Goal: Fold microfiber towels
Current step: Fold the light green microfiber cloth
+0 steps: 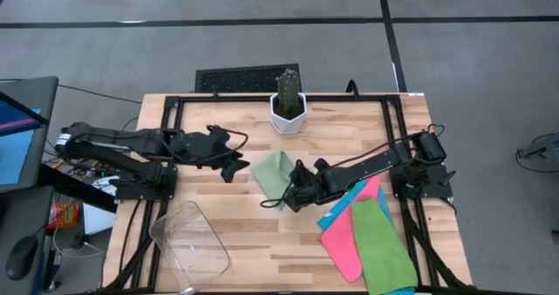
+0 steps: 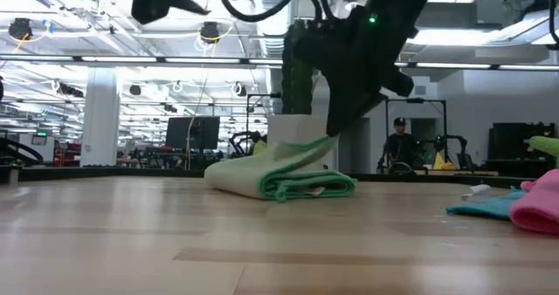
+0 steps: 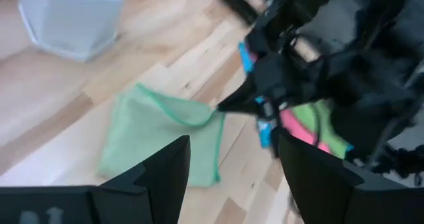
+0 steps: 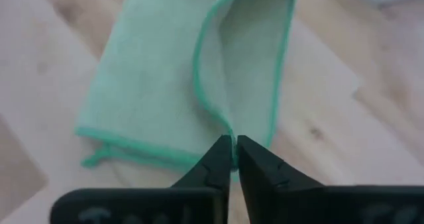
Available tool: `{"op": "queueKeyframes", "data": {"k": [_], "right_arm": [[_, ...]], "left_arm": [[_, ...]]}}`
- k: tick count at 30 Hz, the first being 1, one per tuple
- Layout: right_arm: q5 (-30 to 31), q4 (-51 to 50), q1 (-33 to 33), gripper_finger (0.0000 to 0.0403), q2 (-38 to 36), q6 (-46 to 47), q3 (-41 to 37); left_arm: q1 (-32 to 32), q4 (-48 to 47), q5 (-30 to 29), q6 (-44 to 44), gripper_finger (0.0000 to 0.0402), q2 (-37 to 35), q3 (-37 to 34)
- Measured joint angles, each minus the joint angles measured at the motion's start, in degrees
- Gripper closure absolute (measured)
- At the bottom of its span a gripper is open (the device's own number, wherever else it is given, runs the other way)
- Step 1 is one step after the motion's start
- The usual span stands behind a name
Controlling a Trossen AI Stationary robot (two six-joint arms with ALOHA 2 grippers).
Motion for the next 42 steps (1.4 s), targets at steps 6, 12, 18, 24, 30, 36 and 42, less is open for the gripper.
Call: {"op": "queueKeyframes", "data": {"k": [6,12,18,24,30,36,42], "right_arm": [[-2.6,0.6,0.3,0.029,-0.2,3.3,0.0],[-6.9,17.8,0.0,0.0232,-1.5,-11.6,0.3],[-10.6,17.5,-4.6,0.0237,1.0,-15.6,-0.1],[-10.1,14.3,-10.4,0.0251,2.6,-19.1,-0.1],[-9.4,6.4,-16.7,0.0255,2.8,-19.3,-0.1],[-9.6,3.6,-17.9,0.0255,-1.1,-19.2,-0.1],[-10.1,6.1,-12.5,0.0255,-13.9,-22.3,-1.6]], "left_arm": [[-1.2,0.7,0.4,-1.5,0.0178,2.2,-1.5],[-1.3,2.0,0.8,-2.7,0.0178,2.4,-3.8],[-1.3,2.3,0.7,-3.4,0.0178,2.4,-3.9],[-1.3,2.3,0.8,-3.5,0.0178,3.0,-3.9],[-1.3,2.7,1.4,-3.4,0.0178,3.9,-3.9],[-1.3,3.9,3.0,-3.0,0.0178,5.4,-3.8],[-0.6,15.7,13.3,0.1,0.0178,5.5,-3.8]]}}
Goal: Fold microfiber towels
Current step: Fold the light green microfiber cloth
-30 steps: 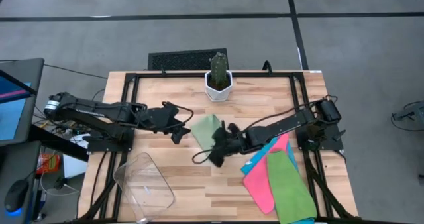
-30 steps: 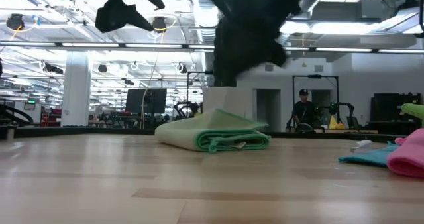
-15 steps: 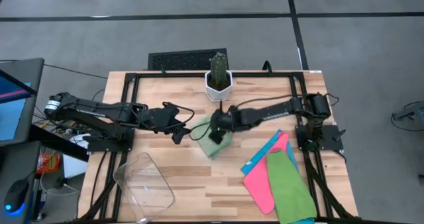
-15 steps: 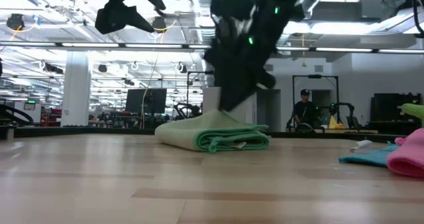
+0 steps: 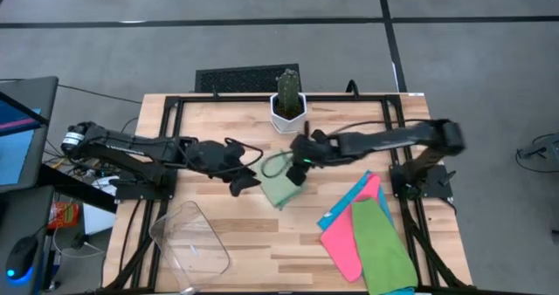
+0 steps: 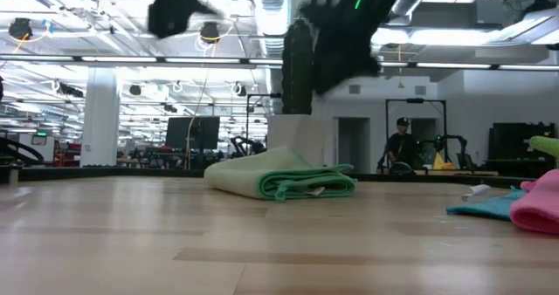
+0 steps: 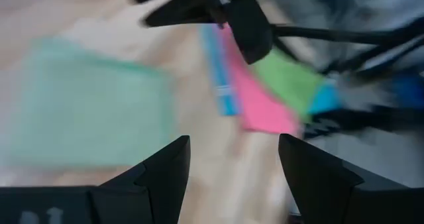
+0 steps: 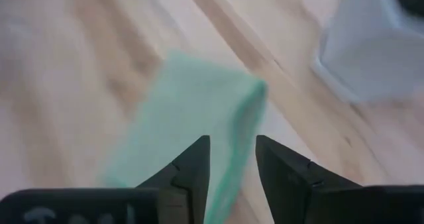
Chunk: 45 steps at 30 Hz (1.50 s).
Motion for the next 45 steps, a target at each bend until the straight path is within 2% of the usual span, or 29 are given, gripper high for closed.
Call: {"op": "queueKeyframes", "data": {"k": [4,7,9,13,17,22,28,35,40,45], "right_arm": [[3.2,7.8,4.2,0.0255,-13.8,3.5,-9.4],[8.3,25.7,8.4,0.0255,-22.6,6.0,-21.6],[10.8,37.5,10.4,0.0256,-24.2,7.5,-29.4],[13.0,52.6,12.0,0.0267,-19.9,9.8,-37.6],[13.8,56.7,13.2,0.029,-11.9,11.0,-38.6],[14.3,64.8,12.2,0.0314,-2.0,11.0,-37.6],[13.3,66.1,9.6,0.0333,6.6,12.2,-35.0],[10.3,66.2,7.8,0.0337,14.4,19.7,-34.6],[9.7,66.1,7.9,0.0337,15.6,21.1,-34.4],[9.6,65.7,8.3,0.0337,14.5,20.8,-34.5]], "left_arm": [[1.8,7.8,4.0,6.0,0.0178,-0.4,0.1],[3.7,8.7,3.8,13.1,0.0178,1.1,0.1],[5.9,10.9,6.0,15.7,0.0178,4.5,0.1],[9.2,15.7,14.5,20.7,0.0178,14.1,0.1],[11.5,15.2,15.5,26.0,0.0178,24.0,0.0],[14.3,18.0,16.1,26.5,0.0178,32.5,0.0],[16.8,19.3,11.6,26.6,0.0178,34.3,0.3],[18.2,21.8,7.1,27.7,0.0178,34.8,0.4],[18.5,21.7,4.9,28.8,0.0178,38.9,0.4],[18.9,24.6,2.5,25.7,0.0178,42.2,0.4]]}}
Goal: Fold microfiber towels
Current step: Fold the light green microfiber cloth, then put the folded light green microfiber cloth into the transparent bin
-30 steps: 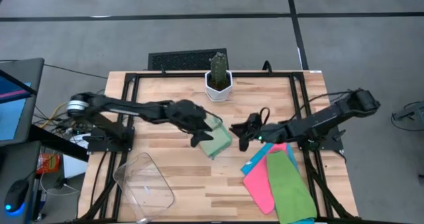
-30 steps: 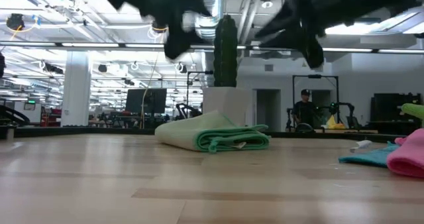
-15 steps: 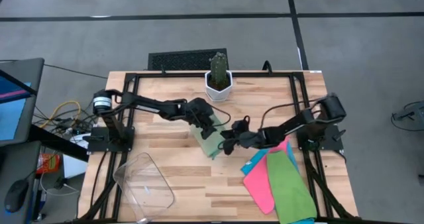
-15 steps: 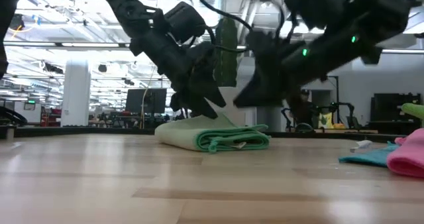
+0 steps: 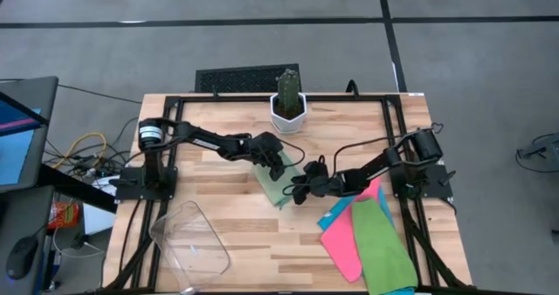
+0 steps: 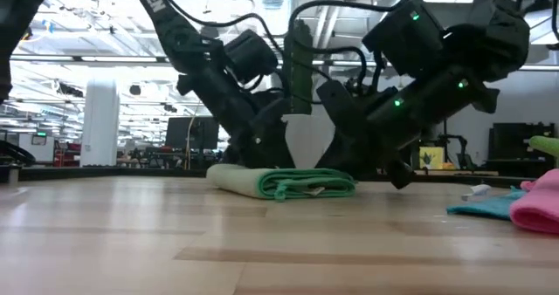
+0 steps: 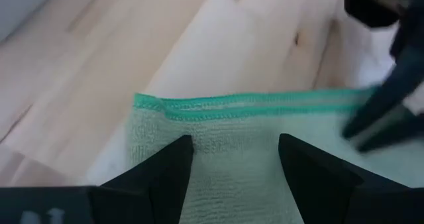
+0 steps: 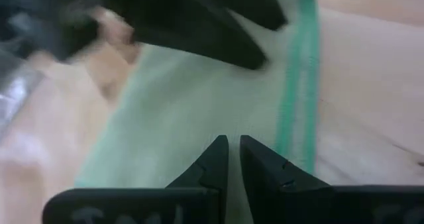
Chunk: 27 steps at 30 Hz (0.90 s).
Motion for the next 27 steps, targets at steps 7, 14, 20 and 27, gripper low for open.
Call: {"op": "queueKeyframes", "data": {"k": [7,14,20,27], "right_arm": [[-0.5,-1.9,1.0,0.0337,-4.4,-1.3,0.1],[-2.5,-15.9,2.9,0.0335,-14.1,11.1,0.3],[-10.3,-33.9,3.9,0.0288,-21.5,26.1,4.4],[-10.4,-47.3,4.0,0.0192,-17.0,36.6,13.0]], "left_arm": [[1.7,-0.5,-0.2,-5.2,0.0178,-1.0,0.0],[4.0,-8.7,10.5,-6.1,0.0178,-9.5,3.0],[8.2,-22.5,11.8,-6.8,0.0177,-16.2,4.4],[11.4,-25.6,22.7,-5.5,0.0159,-12.9,4.2]]}}
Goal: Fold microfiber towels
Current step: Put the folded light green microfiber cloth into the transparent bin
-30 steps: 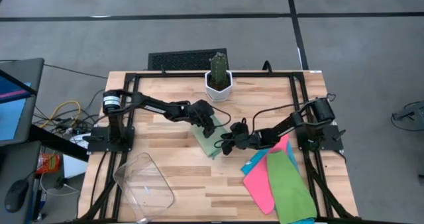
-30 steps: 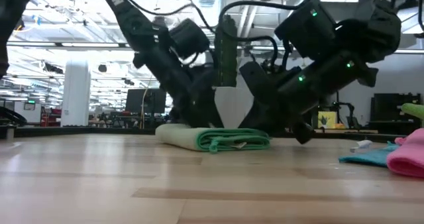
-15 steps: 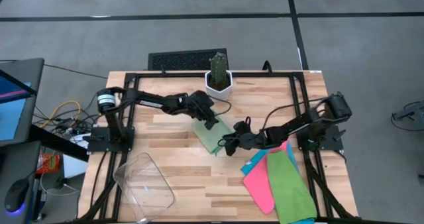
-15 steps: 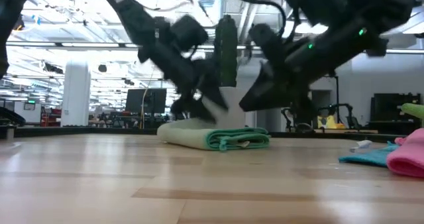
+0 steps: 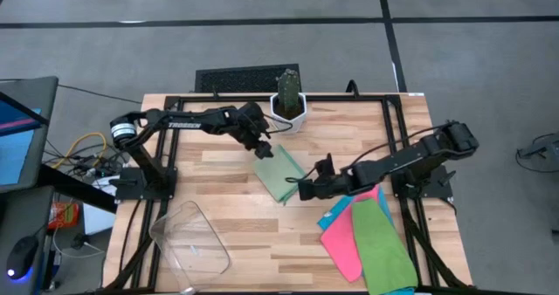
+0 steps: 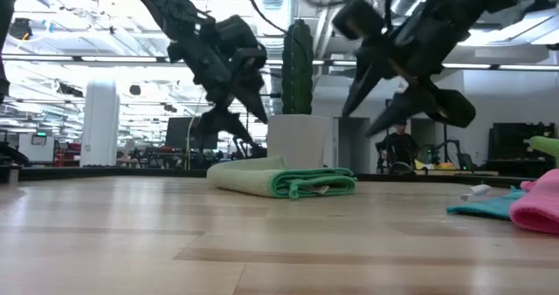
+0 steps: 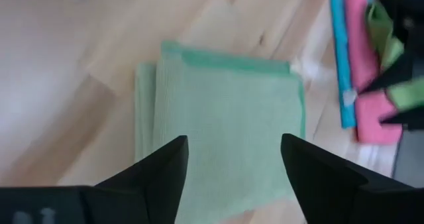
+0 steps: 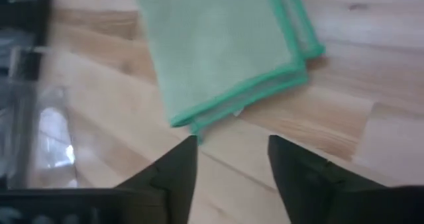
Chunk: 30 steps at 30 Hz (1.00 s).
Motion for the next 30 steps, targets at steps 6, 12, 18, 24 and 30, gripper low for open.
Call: {"op": "queueKeyframes", "data": {"k": [6,12,18,24,30], "right_arm": [[-0.1,-2.0,-1.2,0.0158,7.6,6.4,4.8],[-0.3,-1.8,-2.7,0.016,12.5,8.6,7.4],[-3.1,-0.7,-4.8,0.0161,15.7,10.5,8.3],[-5.0,2.0,-6.0,0.0161,19.3,12.9,9.1],[-4.4,1.9,-7.5,0.0181,20.3,16.8,9.3]], "left_arm": [[-0.2,1.7,-1.1,1.0,0.0106,4.0,0.0],[-1.4,-0.3,-10.9,4.0,0.008,4.8,0.0],[-2.8,1.5,-12.3,5.4,0.0078,6.8,0.1],[-5.0,2.8,-10.6,5.6,0.0079,11.6,0.4],[-5.6,5.3,-10.2,5.5,0.0111,13.2,0.6]]}}
